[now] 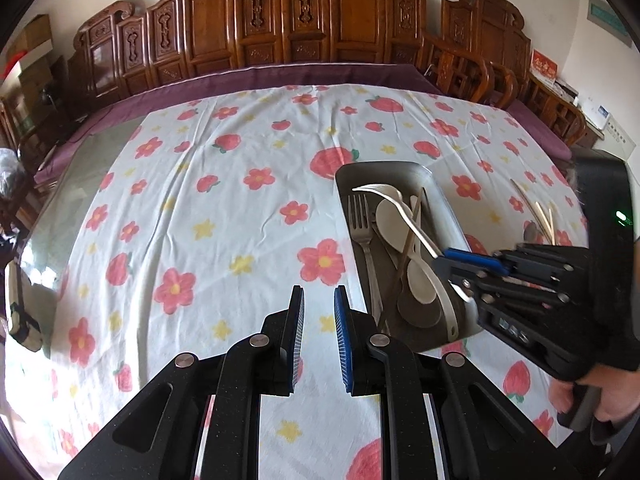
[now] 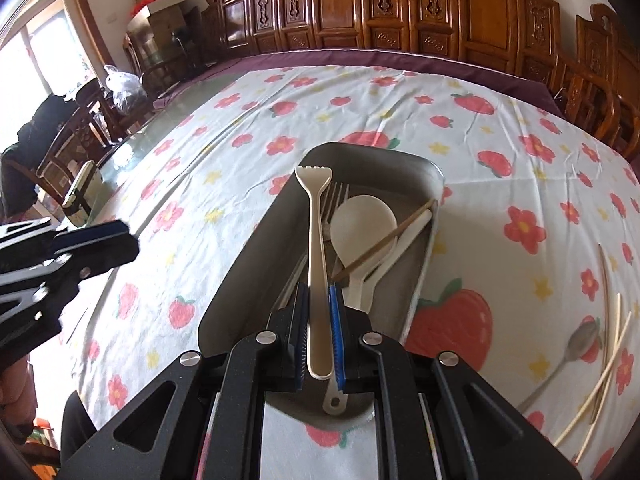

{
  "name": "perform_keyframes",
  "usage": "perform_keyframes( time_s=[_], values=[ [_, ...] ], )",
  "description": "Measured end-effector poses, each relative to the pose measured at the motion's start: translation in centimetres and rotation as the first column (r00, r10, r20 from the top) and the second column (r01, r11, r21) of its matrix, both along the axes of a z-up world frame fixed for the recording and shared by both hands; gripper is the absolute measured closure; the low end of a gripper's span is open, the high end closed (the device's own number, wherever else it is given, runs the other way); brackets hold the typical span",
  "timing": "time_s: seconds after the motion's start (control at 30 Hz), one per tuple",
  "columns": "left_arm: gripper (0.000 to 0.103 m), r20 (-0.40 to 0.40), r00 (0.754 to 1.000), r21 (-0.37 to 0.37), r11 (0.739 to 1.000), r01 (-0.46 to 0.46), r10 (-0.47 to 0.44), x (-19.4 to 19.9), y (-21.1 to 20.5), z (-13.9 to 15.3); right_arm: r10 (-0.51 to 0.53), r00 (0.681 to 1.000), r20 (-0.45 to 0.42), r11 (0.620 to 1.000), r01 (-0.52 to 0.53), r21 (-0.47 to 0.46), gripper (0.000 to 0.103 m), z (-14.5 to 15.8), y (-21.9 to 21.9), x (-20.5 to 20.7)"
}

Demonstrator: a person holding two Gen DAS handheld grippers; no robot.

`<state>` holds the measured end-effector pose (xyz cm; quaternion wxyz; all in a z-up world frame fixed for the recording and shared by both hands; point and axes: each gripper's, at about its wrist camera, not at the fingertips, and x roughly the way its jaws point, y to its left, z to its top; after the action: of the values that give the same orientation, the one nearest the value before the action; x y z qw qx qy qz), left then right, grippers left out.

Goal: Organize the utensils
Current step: 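Lower the white fork into the tray and open the right gripper, then move both open grippers back toward the remaining chopsticks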

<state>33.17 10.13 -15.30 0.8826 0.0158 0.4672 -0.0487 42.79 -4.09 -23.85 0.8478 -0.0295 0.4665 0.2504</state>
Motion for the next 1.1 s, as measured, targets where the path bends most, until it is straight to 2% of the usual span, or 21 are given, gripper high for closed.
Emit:
perform_keyframes(
  time_s=[0.37,0.63,0.77,0.87,1.1],
  values=[
    [0.089,0.020,1.000,-0.006,1.000,0.019,-0.019,-1.5,-0.6,0.8,-0.014,1.000,0.016,1.000,0.015,-0.012,0.090,0.1,0.3,1.0],
    [0.089,0.039,0.998,0.005,0.999,0.040,-0.040,-1.8,-2.0,1.7,-0.007,0.999,0.040,1.000,0.006,0.017,0.088,1.4,-2.1,-0.9],
    [0.081,0.044,0.997,0.000,0.998,0.065,-0.065,-1.9,-3.5,1.9,-0.033,0.997,0.063,0.999,0.031,0.037,0.088,2.8,-5.5,-2.8],
    [0.080,0.052,0.995,-0.002,0.996,0.090,-0.090,-2.1,-5.1,2.1,-0.058,0.995,0.079,0.998,0.055,0.039,0.088,3.5,-8.7,-4.3],
    [0.077,0.051,0.985,-0.024,0.986,0.165,-0.164,-2.3,-9.8,1.8,-0.151,0.987,0.057,0.988,0.152,-0.002,0.088,2.9,-17.8,-7.3]
  ],
)
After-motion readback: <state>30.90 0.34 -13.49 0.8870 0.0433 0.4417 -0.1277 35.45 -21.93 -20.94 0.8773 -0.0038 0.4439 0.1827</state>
